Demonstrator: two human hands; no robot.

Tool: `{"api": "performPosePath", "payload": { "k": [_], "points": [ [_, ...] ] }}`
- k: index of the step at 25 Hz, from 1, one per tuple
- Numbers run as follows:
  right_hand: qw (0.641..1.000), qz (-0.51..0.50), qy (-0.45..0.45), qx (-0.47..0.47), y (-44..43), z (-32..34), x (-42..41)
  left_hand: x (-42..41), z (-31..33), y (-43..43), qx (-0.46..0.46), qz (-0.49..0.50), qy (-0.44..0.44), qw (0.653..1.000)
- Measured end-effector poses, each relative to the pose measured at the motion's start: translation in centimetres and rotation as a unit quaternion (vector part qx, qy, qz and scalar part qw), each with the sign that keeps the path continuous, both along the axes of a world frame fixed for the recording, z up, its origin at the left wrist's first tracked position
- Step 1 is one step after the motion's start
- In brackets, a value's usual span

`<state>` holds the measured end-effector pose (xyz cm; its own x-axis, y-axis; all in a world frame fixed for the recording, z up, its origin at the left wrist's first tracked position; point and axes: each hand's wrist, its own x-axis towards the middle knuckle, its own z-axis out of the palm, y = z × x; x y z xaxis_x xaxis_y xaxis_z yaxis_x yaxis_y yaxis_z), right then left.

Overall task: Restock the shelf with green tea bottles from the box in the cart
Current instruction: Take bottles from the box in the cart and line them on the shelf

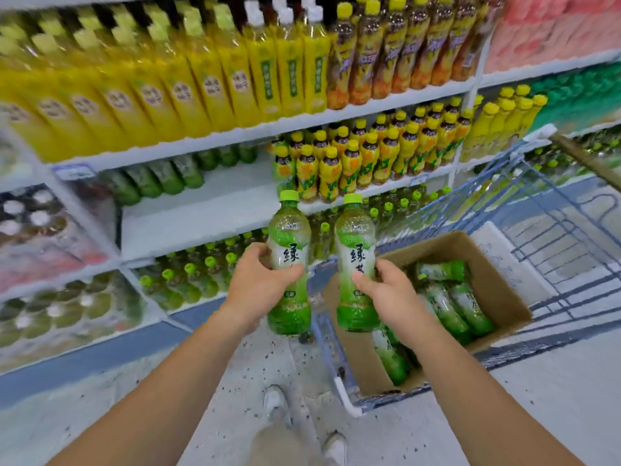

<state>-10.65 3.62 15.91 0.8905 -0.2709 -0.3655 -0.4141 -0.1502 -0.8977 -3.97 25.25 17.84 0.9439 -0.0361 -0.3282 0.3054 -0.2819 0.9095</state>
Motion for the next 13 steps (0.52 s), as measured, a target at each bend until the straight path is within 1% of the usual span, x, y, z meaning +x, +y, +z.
{"api": "performPosePath", "payload": {
  "k": [6, 10, 13],
  "points": [
    [0.996, 0.083, -0.026, -0.002, 9.8, 1.6, 4.0, 0.1, 2.1, 10.4, -0.007, 0.079, -0.022, 0.997],
    [0.995, 0.097, -0.035, 0.017, 15.6, 1.7, 7.7, 1.9, 1.9, 16.2, 0.002, 0.102, -0.041, 0.994],
    [0.995, 0.096, -0.040, -0.003, 19.1, 0.7, 10.5, 4.4, 0.7, 19.8, 0.000, 0.115, -0.048, 0.992]
  ]
}}
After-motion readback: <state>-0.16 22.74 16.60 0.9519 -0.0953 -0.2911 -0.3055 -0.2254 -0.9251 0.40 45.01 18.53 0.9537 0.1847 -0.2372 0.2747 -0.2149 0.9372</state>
